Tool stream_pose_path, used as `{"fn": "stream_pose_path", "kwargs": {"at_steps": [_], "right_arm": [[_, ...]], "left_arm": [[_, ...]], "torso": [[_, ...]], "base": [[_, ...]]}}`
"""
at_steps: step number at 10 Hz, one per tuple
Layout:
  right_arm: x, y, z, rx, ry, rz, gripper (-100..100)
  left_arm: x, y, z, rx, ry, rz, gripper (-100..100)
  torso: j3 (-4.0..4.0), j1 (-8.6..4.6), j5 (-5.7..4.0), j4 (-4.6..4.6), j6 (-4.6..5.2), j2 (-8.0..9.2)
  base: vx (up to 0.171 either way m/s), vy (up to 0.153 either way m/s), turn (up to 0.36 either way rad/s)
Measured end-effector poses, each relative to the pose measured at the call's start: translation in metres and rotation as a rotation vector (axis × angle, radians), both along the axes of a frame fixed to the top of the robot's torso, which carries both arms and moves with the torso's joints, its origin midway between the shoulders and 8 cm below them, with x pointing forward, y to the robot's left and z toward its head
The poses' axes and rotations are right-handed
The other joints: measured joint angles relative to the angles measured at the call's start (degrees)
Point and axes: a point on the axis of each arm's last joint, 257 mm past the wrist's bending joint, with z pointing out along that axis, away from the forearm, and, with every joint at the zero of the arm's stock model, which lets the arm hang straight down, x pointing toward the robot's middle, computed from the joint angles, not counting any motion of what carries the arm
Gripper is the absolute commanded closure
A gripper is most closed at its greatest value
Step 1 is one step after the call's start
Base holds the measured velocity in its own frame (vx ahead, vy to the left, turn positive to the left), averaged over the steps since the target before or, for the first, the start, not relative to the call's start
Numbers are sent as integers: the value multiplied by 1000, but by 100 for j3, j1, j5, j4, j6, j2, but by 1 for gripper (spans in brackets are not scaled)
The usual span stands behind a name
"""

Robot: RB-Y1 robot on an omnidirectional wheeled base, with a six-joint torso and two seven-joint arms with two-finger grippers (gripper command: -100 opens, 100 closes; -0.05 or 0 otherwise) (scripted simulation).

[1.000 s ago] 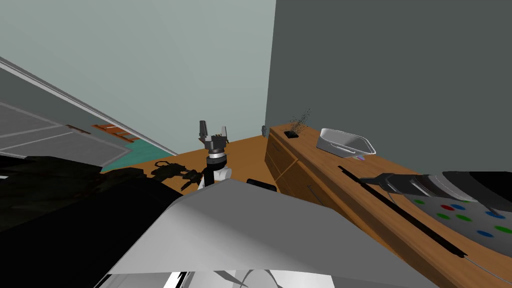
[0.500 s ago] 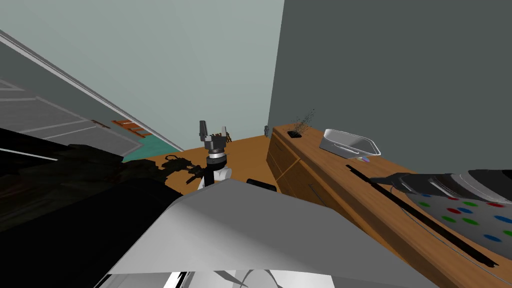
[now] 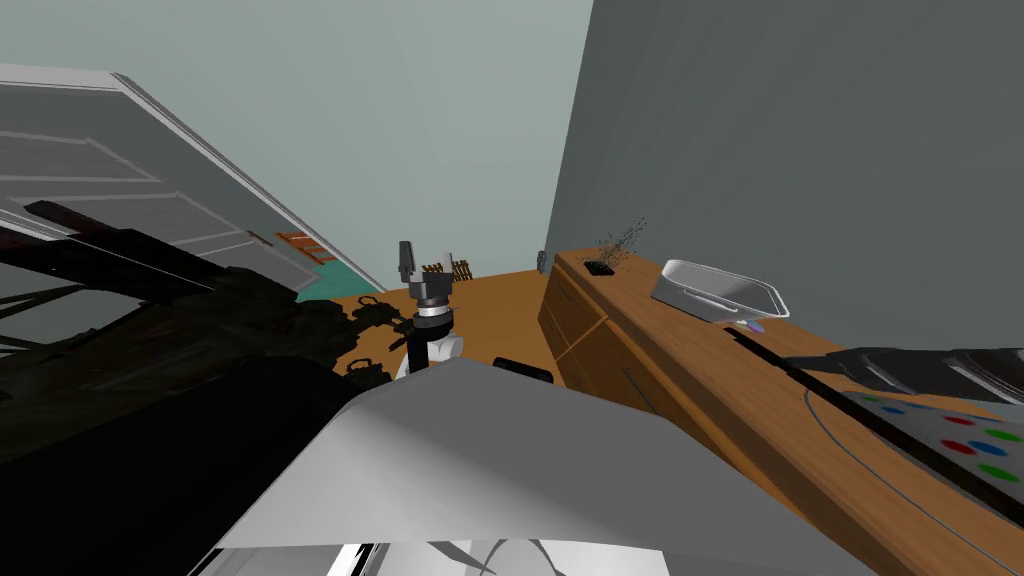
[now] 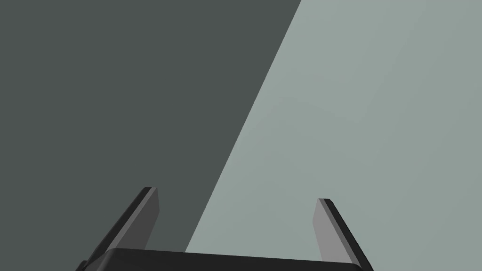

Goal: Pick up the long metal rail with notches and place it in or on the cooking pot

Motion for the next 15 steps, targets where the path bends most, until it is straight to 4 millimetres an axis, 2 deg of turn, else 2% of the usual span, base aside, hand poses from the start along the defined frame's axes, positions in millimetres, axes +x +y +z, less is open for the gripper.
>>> {"fn": "stream_pose_path", "kwargs": {"at_steps": [3, 6, 12, 15], "right_arm": [[-2, -18, 17, -14, -4, -45, 100], [-8, -38, 43, -22, -9, -112, 100], [-22, -58, 67, -27, -17, -192, 100], [-35, -71, 79, -21, -17, -245, 100]], "left_arm": [[0, 0, 0, 0, 0, 0, 0], [0, 0, 0, 0, 0, 0, 0], [0, 0, 0, 0, 0, 0, 0], [0, 0, 0, 0, 0, 0, 0]], "torso": [[-10, -7, -3, -4, -3, -18], [-16, -11, -4, -6, -1, -28], [-31, -14, -7, -13, 2, -52], [-43, -18, -6, -18, -6, -73]], "base": [[-56, -20, 160], [-34, -28, 156], [10, -24, 114], [59, -50, 191]]}}
